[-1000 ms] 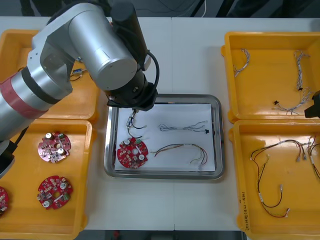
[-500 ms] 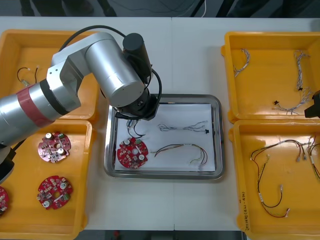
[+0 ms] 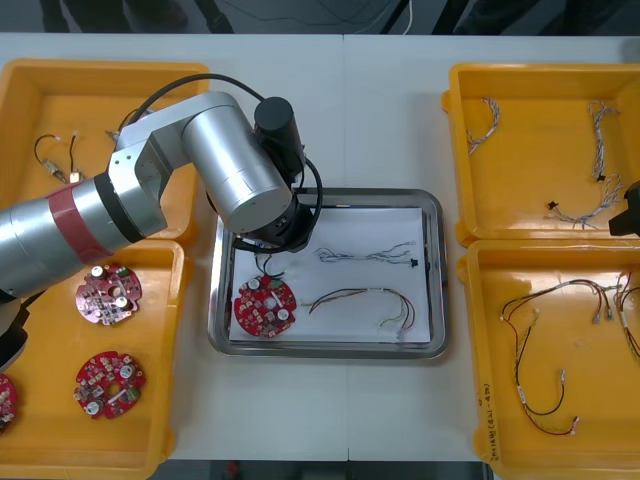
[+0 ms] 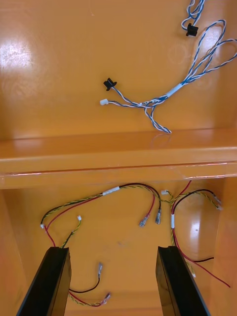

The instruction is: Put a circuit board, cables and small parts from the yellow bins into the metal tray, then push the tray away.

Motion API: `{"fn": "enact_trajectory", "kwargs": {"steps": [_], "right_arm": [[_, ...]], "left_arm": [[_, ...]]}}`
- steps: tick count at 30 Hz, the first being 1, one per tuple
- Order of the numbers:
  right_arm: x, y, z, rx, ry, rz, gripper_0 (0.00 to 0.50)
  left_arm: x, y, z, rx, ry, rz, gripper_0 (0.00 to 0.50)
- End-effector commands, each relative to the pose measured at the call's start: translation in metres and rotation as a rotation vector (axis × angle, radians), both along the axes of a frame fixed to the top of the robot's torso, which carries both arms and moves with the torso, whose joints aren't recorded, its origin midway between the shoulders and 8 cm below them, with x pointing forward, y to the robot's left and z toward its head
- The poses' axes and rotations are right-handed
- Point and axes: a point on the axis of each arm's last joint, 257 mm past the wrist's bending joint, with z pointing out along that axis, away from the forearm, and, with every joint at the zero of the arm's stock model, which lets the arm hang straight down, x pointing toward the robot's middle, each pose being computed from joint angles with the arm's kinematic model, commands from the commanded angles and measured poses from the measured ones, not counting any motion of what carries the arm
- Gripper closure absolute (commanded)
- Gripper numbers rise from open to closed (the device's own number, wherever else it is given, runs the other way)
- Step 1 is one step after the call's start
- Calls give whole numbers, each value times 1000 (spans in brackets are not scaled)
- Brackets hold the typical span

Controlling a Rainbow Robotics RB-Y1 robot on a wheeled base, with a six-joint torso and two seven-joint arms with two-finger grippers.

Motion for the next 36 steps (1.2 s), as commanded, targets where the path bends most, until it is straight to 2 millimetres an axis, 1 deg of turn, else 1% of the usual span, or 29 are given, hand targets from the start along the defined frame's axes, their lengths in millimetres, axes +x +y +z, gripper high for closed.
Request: {"fn": "enact_trajectory", "kwargs": {"steps": [1, 2, 9, 13, 16, 18, 19, 21, 22, 24, 26, 27, 31, 33, 34, 36], "right_arm": [[-3, -15, 17, -16, -34, -46, 0], [-3, -14, 17, -17, -35, -45, 0], [-3, -14, 17, -17, -35, -45, 0], [-3, -14, 17, -17, -35, -45, 0], [-3, -14, 17, -15, -35, -45, 0], [-3, -14, 17, -18, -35, -44, 0], [-3, -15, 17, -17, -34, -46, 0], [-3, -15, 17, -17, -34, -46, 0], [-3, -14, 17, -16, -35, -44, 0], [-3, -14, 17, -15, -34, -43, 0], [-3, -13, 17, -13, -33, -41, 0], [-3, -13, 17, -12, -33, -40, 0], [-4, -11, 16, -7, -29, -35, 0], [-4, -11, 19, -11, -32, -28, 0], [-4, -10, 19, -12, -34, -25, 0], [-6, -6, 20, -6, -31, -9, 0]], "left_arm": [[7, -23, 22, -58, -37, 36, 47], [7, -24, 23, -60, -38, 32, 29], [5, -25, 27, -63, -39, 27, 2], [4, -25, 31, -64, -42, 24, 0], [4, -23, 39, -73, -39, 35, 0], [4, -17, 52, -84, -27, 55, 0], [3, -15, 56, -84, -24, 60, 0], [1, -8, 71, -90, -16, 79, 0], [0, -6, 74, -87, -13, 84, 0], [-1, 5, 88, -79, -12, 104, 0], [-2, 14, 96, -73, -10, 121, 0], [-1, 20, 104, -71, -13, 132, 0], [0, 37, 121, -66, -21, 157, 0], [2, 50, 130, -61, -24, 178, 0], [2, 51, 132, -62, -23, 180, 0], [2, 65, 138, -52, -19, 193, 0]]}}
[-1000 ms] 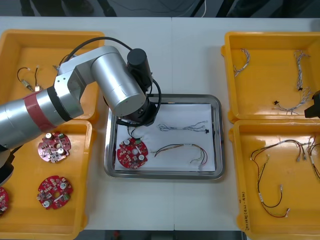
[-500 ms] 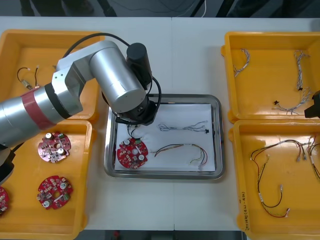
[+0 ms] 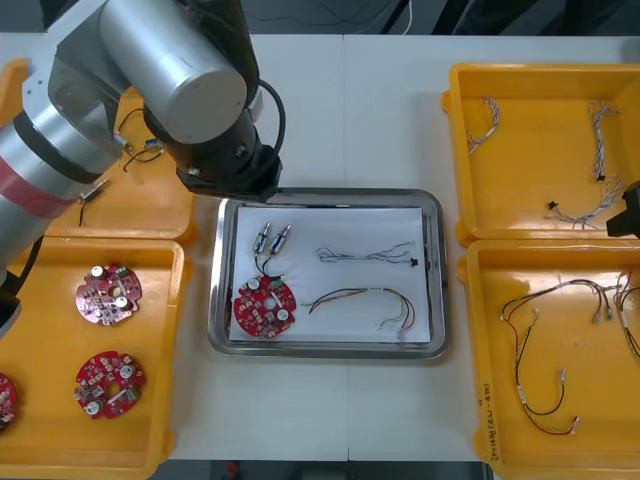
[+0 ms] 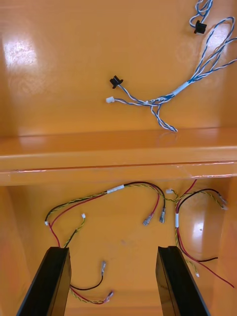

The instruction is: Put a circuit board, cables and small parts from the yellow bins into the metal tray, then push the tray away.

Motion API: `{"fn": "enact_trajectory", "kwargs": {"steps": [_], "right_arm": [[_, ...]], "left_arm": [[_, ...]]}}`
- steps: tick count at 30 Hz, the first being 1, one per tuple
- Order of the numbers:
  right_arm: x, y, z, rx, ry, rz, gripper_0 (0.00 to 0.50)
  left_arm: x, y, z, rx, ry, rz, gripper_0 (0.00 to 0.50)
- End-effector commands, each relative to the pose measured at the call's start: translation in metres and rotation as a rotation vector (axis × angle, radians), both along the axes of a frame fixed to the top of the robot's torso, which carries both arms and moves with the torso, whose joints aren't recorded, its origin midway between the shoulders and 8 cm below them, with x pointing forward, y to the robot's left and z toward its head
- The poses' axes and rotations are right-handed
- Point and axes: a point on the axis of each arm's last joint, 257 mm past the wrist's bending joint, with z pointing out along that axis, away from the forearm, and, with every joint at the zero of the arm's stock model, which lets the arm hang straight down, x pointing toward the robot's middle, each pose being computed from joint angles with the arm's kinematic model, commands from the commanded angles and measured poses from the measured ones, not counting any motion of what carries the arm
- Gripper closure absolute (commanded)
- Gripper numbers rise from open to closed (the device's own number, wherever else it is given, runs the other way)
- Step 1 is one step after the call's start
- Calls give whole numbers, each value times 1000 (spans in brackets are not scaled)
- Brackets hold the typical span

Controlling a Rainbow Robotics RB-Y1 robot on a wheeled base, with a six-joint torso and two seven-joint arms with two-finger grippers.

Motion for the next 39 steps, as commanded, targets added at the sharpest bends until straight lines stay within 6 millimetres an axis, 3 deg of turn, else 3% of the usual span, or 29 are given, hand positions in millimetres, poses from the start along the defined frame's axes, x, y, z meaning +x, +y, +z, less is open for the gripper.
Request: {"fn": "enact_trajectory", "kwargs": {"steps": [1, 8, 17, 26, 29, 39], "right_arm": [[-4, -10, 21, -16, -36, -20, 0], [-4, 8, 32, 22, -39, 39, 0], [5, 66, 51, 0, -45, 223, 0], [12, 143, 52, -105, -31, 454, 0], [14, 180, 50, -139, -37, 549, 0], [0, 280, 34, -209, -32, 808, 0]], "left_arm": [[11, 24, 49, -3, -67, 40, 0], [5, 69, 67, 15, -35, 61, 0], [0, 125, 77, 27, -42, 79, 0], [-13, 177, 79, 38, -71, 92, 0], [-22, 192, 74, 52, -75, 99, 0], [-49, 211, 63, 46, -97, 113, 0]]}}
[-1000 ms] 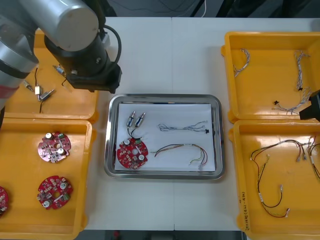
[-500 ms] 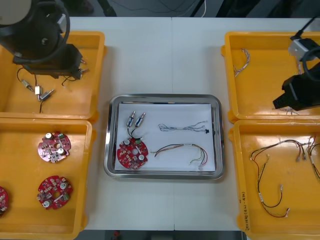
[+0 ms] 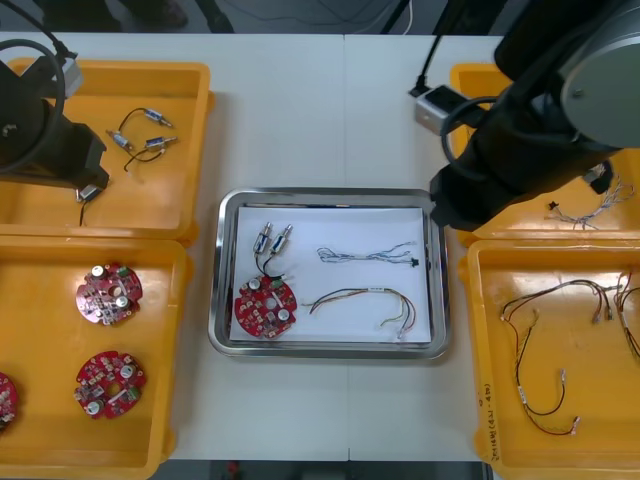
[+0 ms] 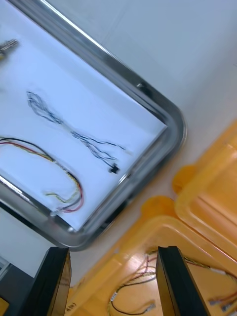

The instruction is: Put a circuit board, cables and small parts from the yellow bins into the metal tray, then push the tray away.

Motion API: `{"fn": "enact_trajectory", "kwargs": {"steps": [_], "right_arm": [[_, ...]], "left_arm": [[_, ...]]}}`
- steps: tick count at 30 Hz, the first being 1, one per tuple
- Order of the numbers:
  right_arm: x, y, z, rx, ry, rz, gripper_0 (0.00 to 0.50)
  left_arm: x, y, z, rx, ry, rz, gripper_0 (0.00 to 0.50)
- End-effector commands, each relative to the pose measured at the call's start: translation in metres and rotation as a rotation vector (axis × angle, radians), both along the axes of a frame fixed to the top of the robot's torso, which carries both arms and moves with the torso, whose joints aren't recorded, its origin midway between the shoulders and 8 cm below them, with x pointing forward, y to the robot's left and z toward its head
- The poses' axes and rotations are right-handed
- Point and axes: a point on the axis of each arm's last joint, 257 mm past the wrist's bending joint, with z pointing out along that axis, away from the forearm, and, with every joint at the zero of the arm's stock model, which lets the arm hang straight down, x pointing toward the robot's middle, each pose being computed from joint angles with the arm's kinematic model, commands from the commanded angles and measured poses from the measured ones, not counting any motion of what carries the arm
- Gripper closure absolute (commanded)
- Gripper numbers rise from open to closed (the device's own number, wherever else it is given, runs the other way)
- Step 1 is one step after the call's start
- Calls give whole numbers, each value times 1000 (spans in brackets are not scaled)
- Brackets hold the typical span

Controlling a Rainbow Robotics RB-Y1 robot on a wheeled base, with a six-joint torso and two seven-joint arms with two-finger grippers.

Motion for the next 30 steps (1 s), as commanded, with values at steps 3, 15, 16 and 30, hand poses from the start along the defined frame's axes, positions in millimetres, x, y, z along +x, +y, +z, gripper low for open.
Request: {"fn": "enact_trajectory", "kwargs": {"steps": [3, 15, 16, 30], "right_arm": [[-16, 73, 3, -41, -28, 203, 0], [-44, 113, -40, -198, -19, 478, 0], [-45, 114, -42, -209, -21, 495, 0], [-68, 130, -99, -392, -51, 857, 0]], "left_arm": [[-21, 28, 10, 1, -43, 39, 0], [-65, 43, -9, -8, -46, 46, 0], [-67, 45, -10, -7, -45, 49, 0], [-94, 68, -14, 4, -43, 84, 0]]}}
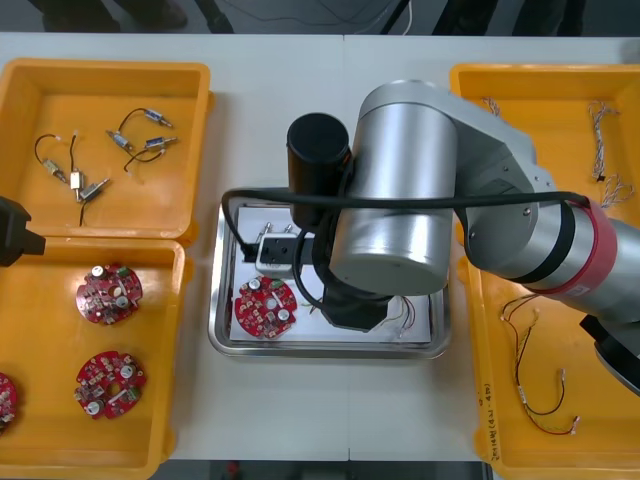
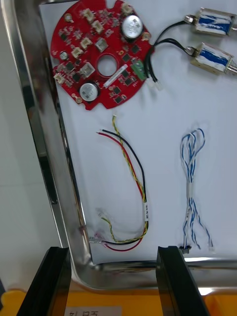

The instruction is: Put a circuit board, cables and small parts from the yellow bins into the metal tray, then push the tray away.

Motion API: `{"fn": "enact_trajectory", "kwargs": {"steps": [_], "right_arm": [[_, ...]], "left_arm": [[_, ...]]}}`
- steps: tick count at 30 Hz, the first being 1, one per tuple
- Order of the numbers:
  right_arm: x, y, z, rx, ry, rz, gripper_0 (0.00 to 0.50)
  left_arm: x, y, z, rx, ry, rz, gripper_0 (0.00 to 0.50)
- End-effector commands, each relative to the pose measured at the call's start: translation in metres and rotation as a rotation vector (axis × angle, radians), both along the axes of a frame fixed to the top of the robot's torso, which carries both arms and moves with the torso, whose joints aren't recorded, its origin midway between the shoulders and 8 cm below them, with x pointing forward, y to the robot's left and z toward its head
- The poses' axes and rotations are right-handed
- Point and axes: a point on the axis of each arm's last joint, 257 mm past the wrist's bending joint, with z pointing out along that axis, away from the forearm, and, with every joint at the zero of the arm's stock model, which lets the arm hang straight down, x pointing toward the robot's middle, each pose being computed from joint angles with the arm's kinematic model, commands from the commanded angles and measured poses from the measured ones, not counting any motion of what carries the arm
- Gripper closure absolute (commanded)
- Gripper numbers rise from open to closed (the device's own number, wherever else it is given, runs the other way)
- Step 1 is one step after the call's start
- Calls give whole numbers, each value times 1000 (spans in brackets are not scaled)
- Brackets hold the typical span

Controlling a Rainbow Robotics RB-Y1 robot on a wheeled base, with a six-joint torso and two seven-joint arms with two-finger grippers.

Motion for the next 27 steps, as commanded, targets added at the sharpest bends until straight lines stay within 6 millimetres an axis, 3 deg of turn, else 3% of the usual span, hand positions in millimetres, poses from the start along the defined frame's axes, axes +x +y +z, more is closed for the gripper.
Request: {"fn": "enact_trajectory", "kwargs": {"steps": [1, 12, 20, 27], "right_arm": [[-13, 16, -17, -21, -4, 136, 0], [-40, 24, -74, -14, 33, 245, 0], [-51, 27, -93, -16, 30, 242, 0], [-54, 34, -98, -7, 12, 236, 0]], "left_arm": [[-9, 16, 12, 67, -9, -8, 0], [-10, 16, 12, 71, -6, -13, 0], [-10, 16, 12, 71, -6, -13, 0], [-10, 16, 12, 71, -6, -13, 0]]}}
